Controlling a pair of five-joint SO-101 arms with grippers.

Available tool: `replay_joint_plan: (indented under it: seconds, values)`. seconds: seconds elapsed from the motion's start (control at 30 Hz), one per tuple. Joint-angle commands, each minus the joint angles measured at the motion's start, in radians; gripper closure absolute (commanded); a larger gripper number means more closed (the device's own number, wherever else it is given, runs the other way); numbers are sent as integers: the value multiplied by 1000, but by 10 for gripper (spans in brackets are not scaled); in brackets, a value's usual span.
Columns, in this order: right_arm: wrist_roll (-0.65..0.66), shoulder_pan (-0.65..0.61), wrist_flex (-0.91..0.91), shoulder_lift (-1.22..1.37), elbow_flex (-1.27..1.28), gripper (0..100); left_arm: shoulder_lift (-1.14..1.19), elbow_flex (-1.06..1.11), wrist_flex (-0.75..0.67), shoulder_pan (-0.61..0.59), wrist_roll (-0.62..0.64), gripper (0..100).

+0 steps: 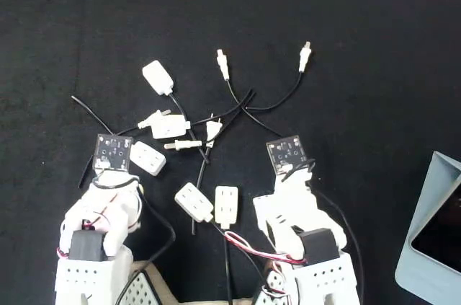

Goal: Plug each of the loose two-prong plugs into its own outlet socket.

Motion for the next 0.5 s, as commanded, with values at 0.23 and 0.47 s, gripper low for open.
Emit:
replay_joint_plan:
  seconds: [0.23,0.47]
  values:
    - [89,124,-100,-61,-104,984,-8,-39,55,8,0,970]
    - [-32,158,-167,-53,-240,985,-8,-13,18,8,0,970]
